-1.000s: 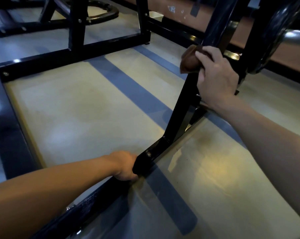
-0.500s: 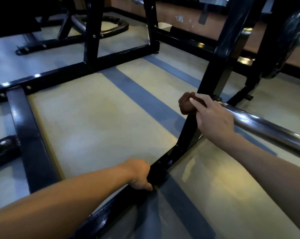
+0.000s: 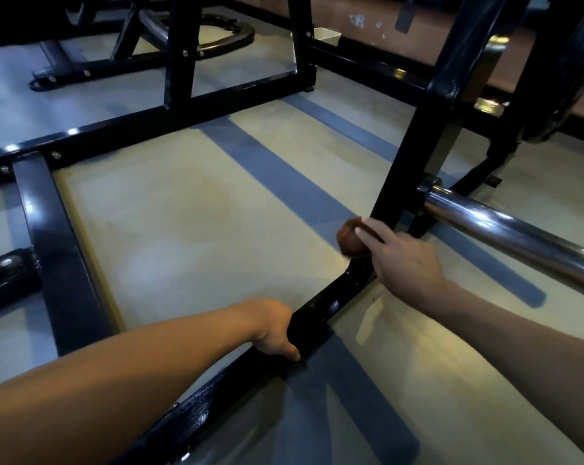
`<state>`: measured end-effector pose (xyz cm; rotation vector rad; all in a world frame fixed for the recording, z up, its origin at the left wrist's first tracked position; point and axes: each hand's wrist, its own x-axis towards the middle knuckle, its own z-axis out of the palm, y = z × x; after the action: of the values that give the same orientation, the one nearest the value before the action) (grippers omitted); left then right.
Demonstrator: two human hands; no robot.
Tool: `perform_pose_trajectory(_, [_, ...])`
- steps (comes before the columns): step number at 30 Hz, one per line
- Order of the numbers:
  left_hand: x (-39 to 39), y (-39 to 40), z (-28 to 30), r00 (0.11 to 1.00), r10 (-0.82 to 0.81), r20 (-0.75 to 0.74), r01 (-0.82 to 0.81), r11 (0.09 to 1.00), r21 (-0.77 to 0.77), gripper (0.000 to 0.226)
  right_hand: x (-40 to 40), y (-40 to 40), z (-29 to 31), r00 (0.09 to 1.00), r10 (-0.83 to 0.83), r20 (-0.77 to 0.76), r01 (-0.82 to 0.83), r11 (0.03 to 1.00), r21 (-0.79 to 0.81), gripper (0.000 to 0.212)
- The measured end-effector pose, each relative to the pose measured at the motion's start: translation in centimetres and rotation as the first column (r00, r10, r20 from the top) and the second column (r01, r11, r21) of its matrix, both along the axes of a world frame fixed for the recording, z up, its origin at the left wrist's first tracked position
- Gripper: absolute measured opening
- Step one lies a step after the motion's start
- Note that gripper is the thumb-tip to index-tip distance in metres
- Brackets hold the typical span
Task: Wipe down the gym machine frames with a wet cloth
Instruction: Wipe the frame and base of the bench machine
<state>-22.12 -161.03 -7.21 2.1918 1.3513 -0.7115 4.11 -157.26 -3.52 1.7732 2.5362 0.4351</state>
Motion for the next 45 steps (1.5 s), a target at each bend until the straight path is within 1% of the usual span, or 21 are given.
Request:
perform_pose_trajectory(3, [0.1,-0.1,-0.1,1.0,0.016,0.011,-0.016,1.0,-0.008,0.064,-0.2,-0.5,-0.4,0.999,0.006,-0.046,-0.007,1.0,-0.022,0.065])
perform_pose_trajectory(6, [-0.3,-0.2,-0.1,0.994,0.086,0.06,-0.085,0.996,-0.02,0.063,-1.7,-2.0,-2.2,0.995,0.052,0.08,-0.023,0.941,-0.337,0.072])
perform_pose_trajectory(7, [-0.4,-0.4,0.1,0.988,0.126,0.084,-0.124,0.992,-0.027,0.063,-2.1,-2.2,-2.6,0.999,0.024,0.036,-0.008,0.919,-0.395,0.069])
perform_pose_trajectory(9, [-0.6,-0.3,0.8,0.963,0.23,0.144,-0.229,0.973,-0.022,0.058,-3.0,-2.2,-2.0,0.945,-0.189,-0.268,0.037,0.874,-0.484,0.05])
perform_pose_trajectory(10, [-0.5,0.0,1.3,0.935,0.292,0.201,-0.295,0.955,-0.012,0.051,-3.3,-1.8,-1.5,0.792,-0.368,-0.488,0.024,0.817,-0.576,0.039])
perform_pose_trajectory(11, [-0.5,0.6,1.8,0.893,0.354,0.277,-0.369,0.929,0.003,0.042,-3.6,-1.4,-0.8,0.518,-0.57,-0.638,-0.051,0.724,-0.688,0.031])
perform_pose_trajectory(12, [-0.3,1.1,2.5,0.827,0.422,0.372,-0.457,0.889,0.009,0.034,-4.0,-1.2,0.2,0.218,-0.739,-0.637,-0.199,0.605,-0.771,0.026])
perform_pose_trajectory(13, [0.0,1.8,3.3,0.735,0.485,0.473,-0.545,0.838,-0.013,0.03,-4.4,-1.1,1.3,0.0,-0.84,-0.543,-0.379,0.502,-0.777,0.022])
perform_pose_trajectory(14, [0.3,2.4,4.0,0.603,0.552,0.576,-0.627,0.775,-0.086,0.03,-4.6,-1.1,2.1,-0.133,-0.89,-0.436,-0.516,0.438,-0.736,0.018])
perform_pose_trajectory(16, [1.0,3.1,5.5,0.348,0.634,0.69,-0.707,0.662,-0.251,0.031,-4.7,-0.9,3.0,-0.249,-0.925,-0.286,-0.655,0.379,-0.654,0.017])
perform_pose_trajectory(17, [1.3,3.3,6.0,0.287,0.641,0.712,-0.72,0.635,-0.281,0.03,-4.8,-0.8,3.3,-0.284,-0.926,-0.25,-0.683,0.378,-0.626,0.017])
perform_pose_trajectory(20, [1.9,3.6,7.5,0.242,0.583,0.776,-0.752,0.618,-0.229,0.031,-5.3,-0.6,4.2,-0.376,-0.896,-0.236,-0.696,0.441,-0.567,0.012])
perform_pose_trajectory(22, [2.7,3.8,9.1,0.106,0.571,0.814,-0.736,0.596,-0.323,0.034,-5.8,-0.2,4.6,-0.371,-0.853,-0.368,-0.662,0.521,-0.54,0.015])
perform_pose_trajectory(24, [3.3,3.9,11.0,-0.049,0.642,0.765,-0.65,0.562,-0.512,0.04,-6.4,0.3,5.1,-0.29,-0.768,-0.571,-0.566,0.619,-0.545,0.029])
perform_pose_trajectory(26, [3.6,4.4,12.2,-0.106,0.715,0.691,-0.575,0.523,-0.629,0.04,-7.1,0.5,6.3,-0.239,-0.698,-0.675,-0.461,0.693,-0.554,0.04])
perform_pose_trajectory(28, [3.3,5.0,12.7,-0.179,0.73,0.66,-0.541,0.487,-0.685,0.034,-7.7,0.6,7.8,-0.25,-0.674,-0.695,-0.436,0.72,-0.541,0.036])
perform_pose_trajectory(31, [2.5,5.9,13.6,-0.297,0.706,0.643,-0.481,0.471,-0.739,0.011,-8.5,0.8,9.8,-0.291,-0.76,-0.58,-0.494,0.639,-0.59,0.031])
perform_pose_trajectory(34, [0.8,6.8,14.4,-0.362,0.709,0.606,-0.415,0.459,-0.785,0.015,-9.7,1.6,11.4,-0.277,-0.822,-0.497,-0.449,0.568,-0.689,0.054])
perform_pose_trajectory(40, [-1.9,7.5,15.6,-0.316,0.753,0.577,-0.365,0.465,-0.807,0.017,-12.0,2.9,15.9,-0.106,-0.856,-0.506,-0.345,0.509,-0.789,0.035])
perform_pose_trajectory(43, [-2.0,8.4,16.8,-0.387,0.765,0.514,-0.373,0.38,-0.846,0.016,-14.0,4.2,16.6,-0.123,-0.776,-0.619,-0.137,0.631,-0.764,0.028])
perform_pose_trajectory(45, [-1.2,8.6,17.4,-0.389,0.762,0.518,-0.446,0.336,-0.829,0.017,-14.3,5.0,16.4,0.038,-0.619,-0.785,0.063,0.785,-0.616,0.021])
